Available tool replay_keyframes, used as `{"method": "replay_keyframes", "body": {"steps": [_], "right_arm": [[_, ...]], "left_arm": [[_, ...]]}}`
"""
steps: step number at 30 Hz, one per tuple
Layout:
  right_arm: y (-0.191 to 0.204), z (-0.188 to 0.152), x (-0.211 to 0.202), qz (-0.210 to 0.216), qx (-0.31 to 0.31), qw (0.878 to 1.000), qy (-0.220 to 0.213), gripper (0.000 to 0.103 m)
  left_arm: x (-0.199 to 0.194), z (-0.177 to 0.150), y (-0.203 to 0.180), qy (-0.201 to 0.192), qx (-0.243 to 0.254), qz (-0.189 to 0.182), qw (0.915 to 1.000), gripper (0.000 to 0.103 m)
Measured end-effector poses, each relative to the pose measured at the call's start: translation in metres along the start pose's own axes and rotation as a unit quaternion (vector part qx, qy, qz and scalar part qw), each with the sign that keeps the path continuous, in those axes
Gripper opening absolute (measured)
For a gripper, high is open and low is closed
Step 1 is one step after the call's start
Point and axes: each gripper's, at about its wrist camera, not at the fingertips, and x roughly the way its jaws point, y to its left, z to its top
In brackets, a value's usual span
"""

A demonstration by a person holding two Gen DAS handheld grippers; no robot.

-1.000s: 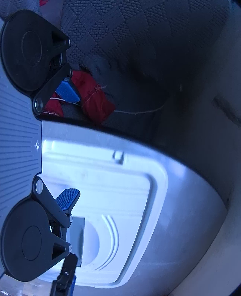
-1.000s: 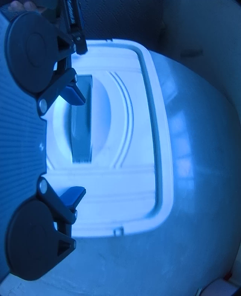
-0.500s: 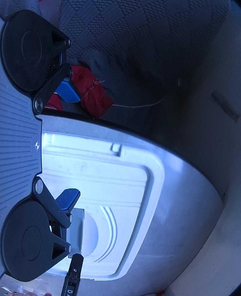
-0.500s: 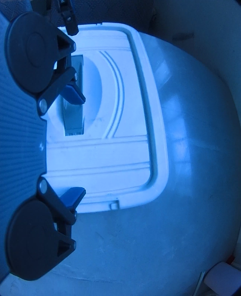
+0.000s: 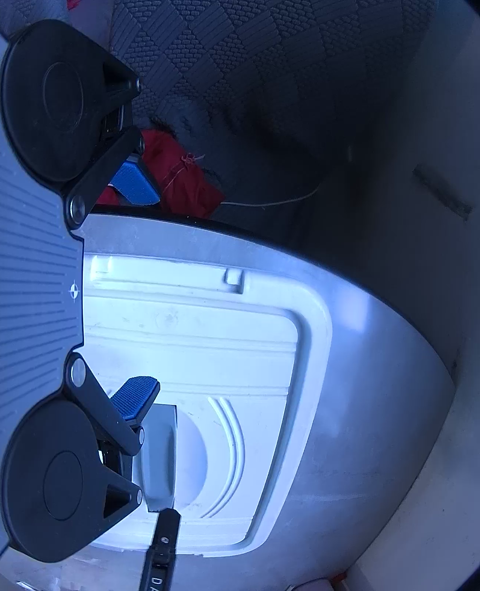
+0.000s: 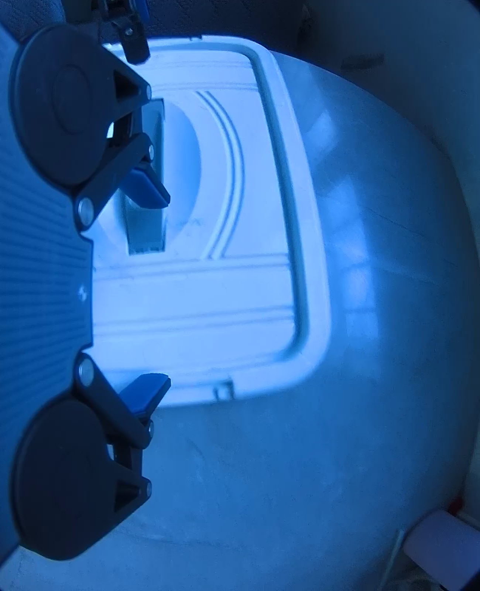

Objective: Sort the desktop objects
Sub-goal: 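Lower both open grippers onto the rim of the white lid, then close the left gripper on the lid rim while the right gripper grips the lid's opposite edge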

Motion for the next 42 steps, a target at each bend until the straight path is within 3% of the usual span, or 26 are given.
{"method": "replay_keyframes", "body": {"steps": [9,14,32,42], "right_arm": [[-0.014,0.003,0.015,-0.027,-0.007,0.999,0.024,0.097],[-0.028,0.002,0.026,0.013,0.022,0.999,0.045,0.103],[0.0,0.011,0.028,0.03,-0.012,0.998,0.058,0.103],[0.016,0.017,0.03,0.033,-0.039,0.997,0.063,0.103]], "left_arm": [[-0.001,0.005,0.0,-0.001,0.005,-0.002,1.0,0.101],[0.012,0.002,0.008,0.001,0.007,-0.001,1.0,0.101],[0.02,0.008,0.033,0.002,-0.024,0.005,0.9997,0.101],[0.029,0.01,0.068,-0.003,-0.059,-0.024,0.998,0.1]]}}
